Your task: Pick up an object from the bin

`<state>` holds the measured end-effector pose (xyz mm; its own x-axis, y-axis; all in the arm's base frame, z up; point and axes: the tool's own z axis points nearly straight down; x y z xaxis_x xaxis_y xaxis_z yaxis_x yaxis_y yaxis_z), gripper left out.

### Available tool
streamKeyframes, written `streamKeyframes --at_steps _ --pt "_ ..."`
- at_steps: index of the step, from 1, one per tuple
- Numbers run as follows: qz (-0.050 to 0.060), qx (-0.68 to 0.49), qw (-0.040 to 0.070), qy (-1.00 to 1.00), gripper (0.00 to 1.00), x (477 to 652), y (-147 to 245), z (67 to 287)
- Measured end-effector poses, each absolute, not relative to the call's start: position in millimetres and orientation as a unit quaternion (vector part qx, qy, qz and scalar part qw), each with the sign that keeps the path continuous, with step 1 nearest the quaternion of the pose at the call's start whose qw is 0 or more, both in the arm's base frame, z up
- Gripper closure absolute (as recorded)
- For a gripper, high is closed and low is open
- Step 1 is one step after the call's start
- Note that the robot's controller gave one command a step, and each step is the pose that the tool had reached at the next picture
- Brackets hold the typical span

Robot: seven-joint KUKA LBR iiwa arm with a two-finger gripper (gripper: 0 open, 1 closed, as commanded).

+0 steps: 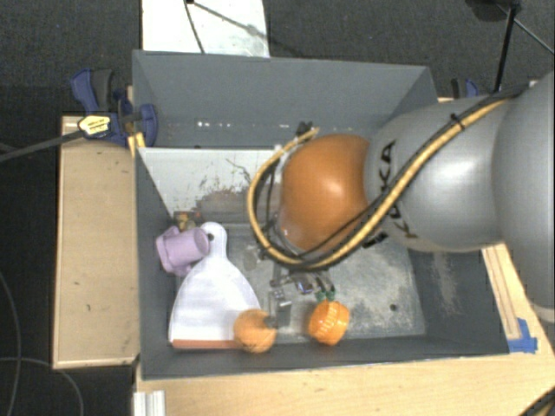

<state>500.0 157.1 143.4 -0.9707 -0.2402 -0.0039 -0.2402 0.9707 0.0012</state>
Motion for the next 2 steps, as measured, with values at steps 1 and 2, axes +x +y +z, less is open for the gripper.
streamKeyframes --at_steps 1,2 --pt "-0.001 -0.051 0.000 0.999 0.00 499.4 140.6 126.9" --pt "0.000 0.057 0.000 0.998 0.00 494.5 129.6 128.2"
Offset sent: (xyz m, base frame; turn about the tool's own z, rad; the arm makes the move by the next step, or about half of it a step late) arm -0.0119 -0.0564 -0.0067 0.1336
